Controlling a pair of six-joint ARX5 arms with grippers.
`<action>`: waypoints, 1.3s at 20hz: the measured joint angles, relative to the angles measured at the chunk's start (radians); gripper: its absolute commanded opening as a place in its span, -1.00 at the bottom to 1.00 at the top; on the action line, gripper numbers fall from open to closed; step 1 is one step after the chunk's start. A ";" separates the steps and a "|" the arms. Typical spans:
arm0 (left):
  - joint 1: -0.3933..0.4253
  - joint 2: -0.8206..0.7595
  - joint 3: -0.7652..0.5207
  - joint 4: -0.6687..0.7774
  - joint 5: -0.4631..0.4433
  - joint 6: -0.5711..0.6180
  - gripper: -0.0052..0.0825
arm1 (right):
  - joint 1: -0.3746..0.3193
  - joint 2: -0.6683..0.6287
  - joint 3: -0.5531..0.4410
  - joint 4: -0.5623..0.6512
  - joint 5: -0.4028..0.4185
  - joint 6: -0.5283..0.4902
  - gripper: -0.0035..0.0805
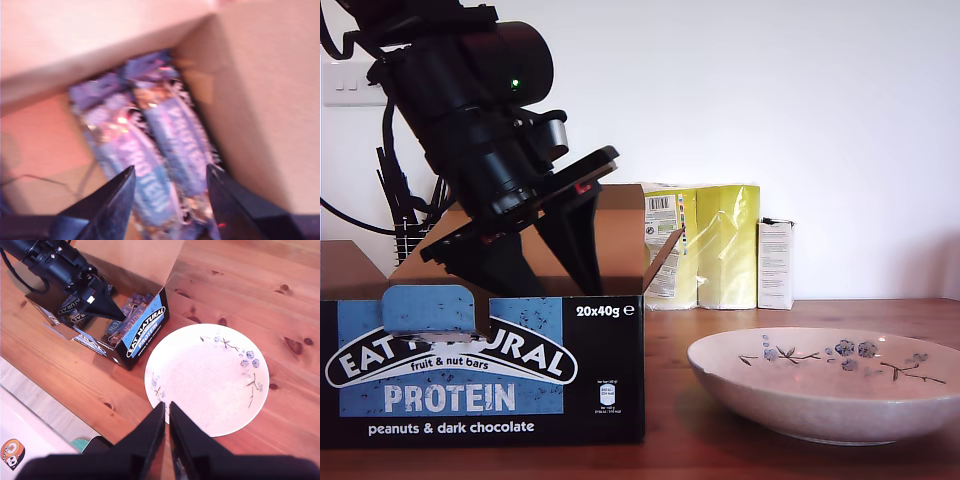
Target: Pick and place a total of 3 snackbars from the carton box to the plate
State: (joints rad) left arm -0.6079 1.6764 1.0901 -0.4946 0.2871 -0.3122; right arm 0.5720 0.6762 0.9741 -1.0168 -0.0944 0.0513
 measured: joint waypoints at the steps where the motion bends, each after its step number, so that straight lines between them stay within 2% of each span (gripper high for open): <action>1: -0.003 0.002 0.000 0.009 0.012 -0.005 0.06 | 0.000 0.000 0.000 0.000 0.000 0.000 -0.95; 11: -0.014 0.080 0.000 0.069 0.060 -0.030 0.03 | 0.000 0.000 0.000 -0.002 0.000 -0.023 -0.95; 16: -0.031 0.089 0.000 0.082 0.063 -0.049 -0.41 | 0.000 0.000 0.000 -0.002 0.000 -0.023 -0.95; 20: -0.031 0.095 0.000 0.106 0.065 -0.051 -0.64 | 0.000 0.000 0.000 -0.002 0.000 -0.023 -0.95; 23: -0.032 0.095 0.000 0.153 0.066 -0.052 -0.90 | 0.000 0.000 0.000 -0.002 0.000 -0.023 -0.95; 26: -0.032 0.095 0.000 0.174 0.068 -0.052 -0.94 | 0.000 0.000 0.000 -0.002 0.000 -0.023 -0.95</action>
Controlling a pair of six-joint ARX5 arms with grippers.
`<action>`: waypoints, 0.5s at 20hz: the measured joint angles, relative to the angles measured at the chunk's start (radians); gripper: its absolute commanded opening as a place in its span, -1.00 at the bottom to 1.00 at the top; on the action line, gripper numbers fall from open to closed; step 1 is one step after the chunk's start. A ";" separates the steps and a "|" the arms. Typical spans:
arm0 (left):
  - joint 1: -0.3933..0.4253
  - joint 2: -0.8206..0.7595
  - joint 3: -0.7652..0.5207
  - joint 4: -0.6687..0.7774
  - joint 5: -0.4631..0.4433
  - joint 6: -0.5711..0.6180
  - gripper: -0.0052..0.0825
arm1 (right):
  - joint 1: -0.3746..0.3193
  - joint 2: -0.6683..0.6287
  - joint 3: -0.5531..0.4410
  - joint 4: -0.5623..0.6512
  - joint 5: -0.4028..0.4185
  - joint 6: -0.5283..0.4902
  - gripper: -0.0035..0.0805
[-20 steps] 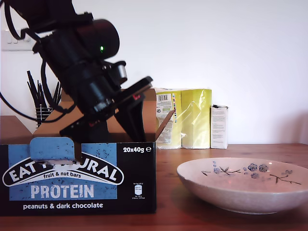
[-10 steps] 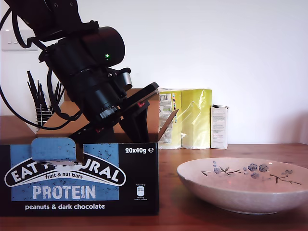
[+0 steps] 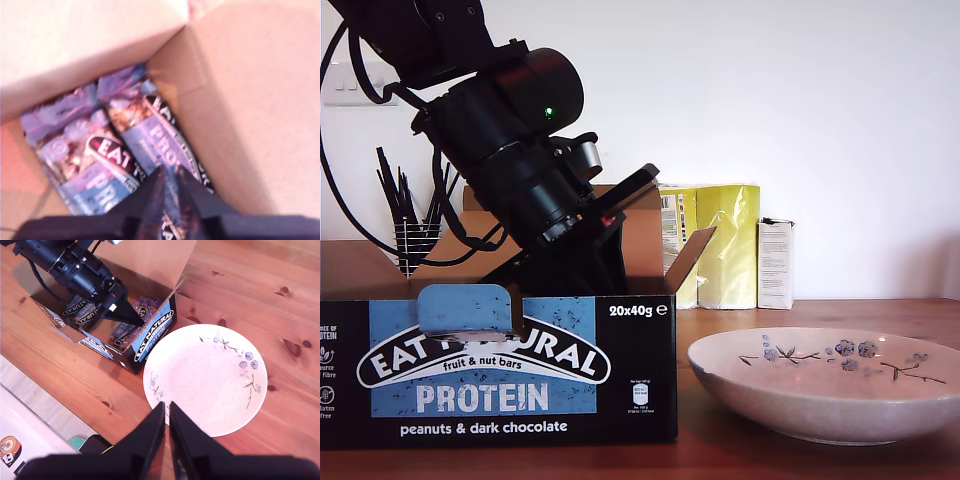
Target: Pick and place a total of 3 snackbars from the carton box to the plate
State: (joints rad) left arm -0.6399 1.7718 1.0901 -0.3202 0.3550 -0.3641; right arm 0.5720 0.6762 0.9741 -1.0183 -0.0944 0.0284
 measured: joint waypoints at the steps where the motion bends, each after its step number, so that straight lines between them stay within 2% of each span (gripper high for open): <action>1: 0.000 0.000 0.000 0.000 0.002 0.000 -0.94 | 0.000 0.000 0.000 0.000 0.000 0.000 -0.95; 5: 0.003 0.000 0.013 -0.052 0.003 0.005 -0.94 | 0.000 0.000 0.000 0.000 0.000 0.000 -0.95; 8: 0.016 0.000 0.029 -0.111 -0.071 0.016 -0.89 | 0.000 0.000 0.000 -0.001 0.000 0.000 -0.95; 9: 0.022 -0.001 0.029 -0.131 -0.098 0.016 -0.74 | 0.000 0.000 0.000 -0.001 0.000 0.000 -0.95; 10: 0.027 -0.002 0.029 -0.150 -0.119 0.016 -0.49 | 0.000 0.000 0.000 -0.001 0.000 0.000 -0.95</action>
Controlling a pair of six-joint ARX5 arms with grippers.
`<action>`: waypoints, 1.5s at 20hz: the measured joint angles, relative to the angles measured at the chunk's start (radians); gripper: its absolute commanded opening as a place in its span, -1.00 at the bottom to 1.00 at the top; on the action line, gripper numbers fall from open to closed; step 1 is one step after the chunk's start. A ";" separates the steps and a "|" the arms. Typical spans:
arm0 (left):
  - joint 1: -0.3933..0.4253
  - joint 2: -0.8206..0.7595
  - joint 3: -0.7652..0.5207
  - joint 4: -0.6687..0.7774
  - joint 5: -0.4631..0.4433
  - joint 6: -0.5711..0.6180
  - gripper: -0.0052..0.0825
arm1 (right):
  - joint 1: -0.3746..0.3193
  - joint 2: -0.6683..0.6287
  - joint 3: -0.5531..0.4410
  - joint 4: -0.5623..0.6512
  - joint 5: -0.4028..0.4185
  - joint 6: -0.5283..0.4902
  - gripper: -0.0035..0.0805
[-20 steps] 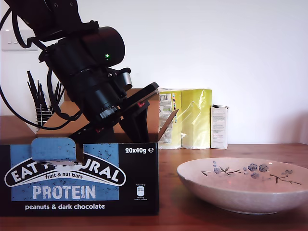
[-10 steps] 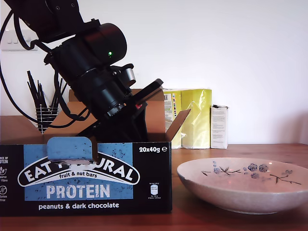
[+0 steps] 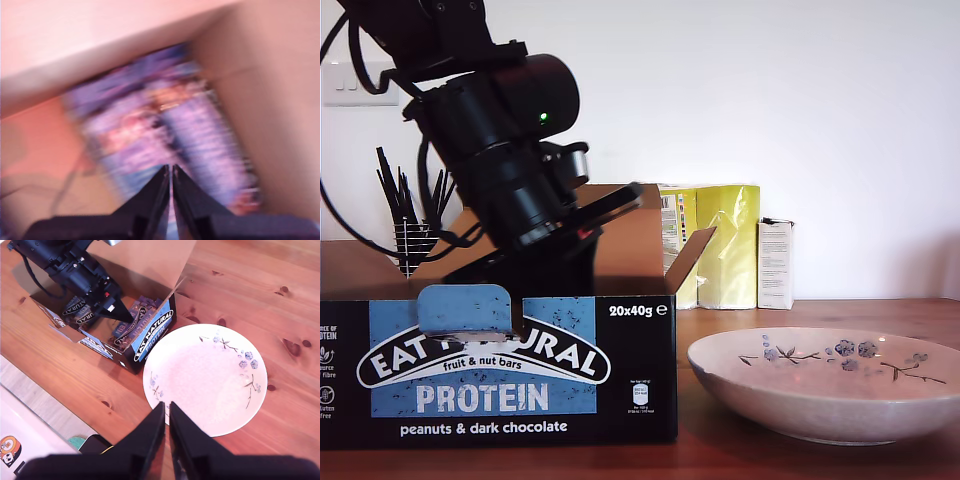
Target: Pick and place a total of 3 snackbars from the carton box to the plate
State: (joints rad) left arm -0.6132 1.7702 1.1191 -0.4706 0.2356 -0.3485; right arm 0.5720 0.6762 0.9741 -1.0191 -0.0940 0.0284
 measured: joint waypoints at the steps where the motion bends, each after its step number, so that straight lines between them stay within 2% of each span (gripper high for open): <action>1: 0.001 -0.001 0.000 -0.016 -0.010 0.000 -0.20 | 0.000 0.000 0.000 0.000 0.000 0.000 -0.95; 2: 0.002 -0.005 0.002 -0.027 -0.026 0.000 -0.01 | 0.000 0.000 0.000 0.000 0.000 0.000 -0.95; 3: -0.003 -0.009 0.003 -0.032 -0.043 0.000 0.03 | 0.000 0.000 0.000 0.000 0.000 0.000 -0.95; 7: -0.037 -0.010 0.011 -0.026 -0.103 0.001 0.03 | 0.000 0.000 0.000 0.000 0.000 0.000 -0.95; 12: -0.038 -0.010 0.019 -0.035 -0.127 0.001 0.03 | 0.000 0.000 0.000 0.000 0.000 0.000 -0.95; 16: -0.034 -0.010 0.100 -0.136 -0.137 0.002 0.03 | 0.000 0.000 0.000 -0.005 0.000 0.000 -0.95; 19: -0.032 -0.010 0.174 -0.181 -0.178 0.004 0.07 | 0.000 0.000 0.000 -0.014 0.000 0.000 -0.95; 23: -0.032 -0.009 0.158 -0.207 -0.196 0.003 0.22 | 0.000 0.000 0.000 -0.015 0.000 -0.003 -0.95; 30: -0.032 0.013 0.158 -0.184 -0.215 0.003 0.22 | 0.000 0.000 0.000 -0.023 0.000 -0.030 -0.95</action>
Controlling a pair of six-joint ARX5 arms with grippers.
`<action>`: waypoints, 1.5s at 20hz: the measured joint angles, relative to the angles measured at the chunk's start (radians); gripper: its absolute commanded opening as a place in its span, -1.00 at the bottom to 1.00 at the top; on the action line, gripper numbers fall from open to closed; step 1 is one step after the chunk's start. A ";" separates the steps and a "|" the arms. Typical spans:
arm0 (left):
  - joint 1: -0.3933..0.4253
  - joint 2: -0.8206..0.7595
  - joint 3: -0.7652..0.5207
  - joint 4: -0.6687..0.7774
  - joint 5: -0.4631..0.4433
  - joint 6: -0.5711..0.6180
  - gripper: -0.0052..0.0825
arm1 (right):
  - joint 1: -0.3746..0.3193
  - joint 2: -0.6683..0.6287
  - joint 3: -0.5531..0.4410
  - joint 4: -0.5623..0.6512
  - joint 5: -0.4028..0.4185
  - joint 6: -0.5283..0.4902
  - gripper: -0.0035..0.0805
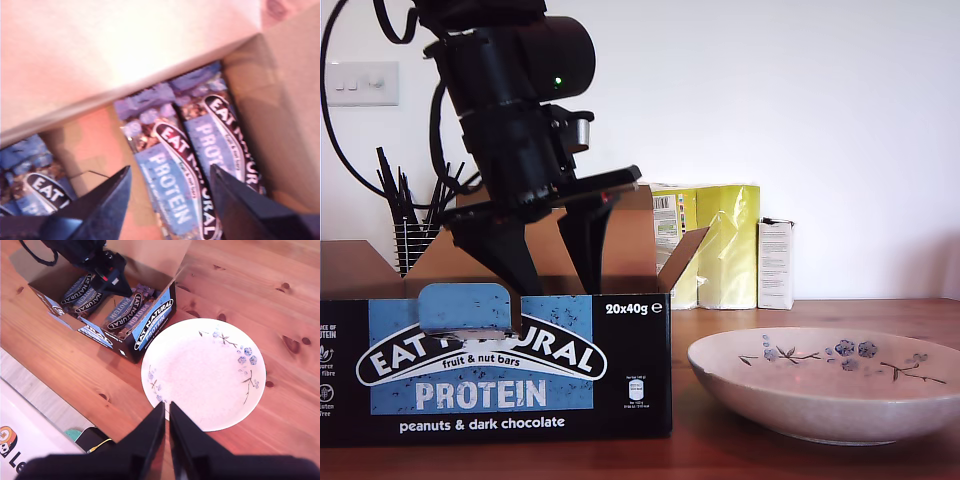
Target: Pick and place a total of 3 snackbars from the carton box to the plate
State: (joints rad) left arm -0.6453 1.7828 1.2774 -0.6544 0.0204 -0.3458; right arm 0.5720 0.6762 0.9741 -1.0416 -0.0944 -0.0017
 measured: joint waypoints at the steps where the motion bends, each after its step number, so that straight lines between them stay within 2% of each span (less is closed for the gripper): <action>1: 0.000 0.020 0.000 0.003 0.001 0.000 0.22 | 0.000 0.000 0.000 0.000 0.000 0.000 -0.95; 4: 0.000 0.093 0.000 0.002 0.007 -0.001 0.22 | 0.000 0.000 0.000 -0.006 0.000 -0.013 -0.95; 12: 0.000 0.098 0.000 0.001 0.026 -0.005 0.20 | 0.000 0.000 0.000 -0.017 0.000 -0.023 -0.95; 13: -0.001 0.098 0.000 0.000 0.027 -0.005 0.14 | 0.000 0.000 0.000 -0.013 0.000 -0.023 -0.95; 16: -0.002 0.098 0.000 -0.001 0.029 -0.005 -0.24 | 0.000 0.000 0.000 -0.003 0.000 -0.023 -0.95; 19: -0.002 0.098 0.000 0.000 0.029 -0.004 -0.44 | 0.000 0.000 0.000 -0.002 0.000 -0.023 -0.95; 24: -0.001 0.092 0.004 -0.030 0.029 0.005 -0.44 | 0.000 0.000 0.000 -0.001 0.000 -0.023 -0.95; 30: 0.000 0.070 0.081 -0.162 0.023 0.021 -0.44 | 0.000 0.000 0.000 0.000 0.000 -0.026 -0.95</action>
State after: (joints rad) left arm -0.6453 1.8526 1.3586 -0.8165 0.0437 -0.3252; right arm 0.5720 0.6762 0.9741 -1.0420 -0.0940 -0.0273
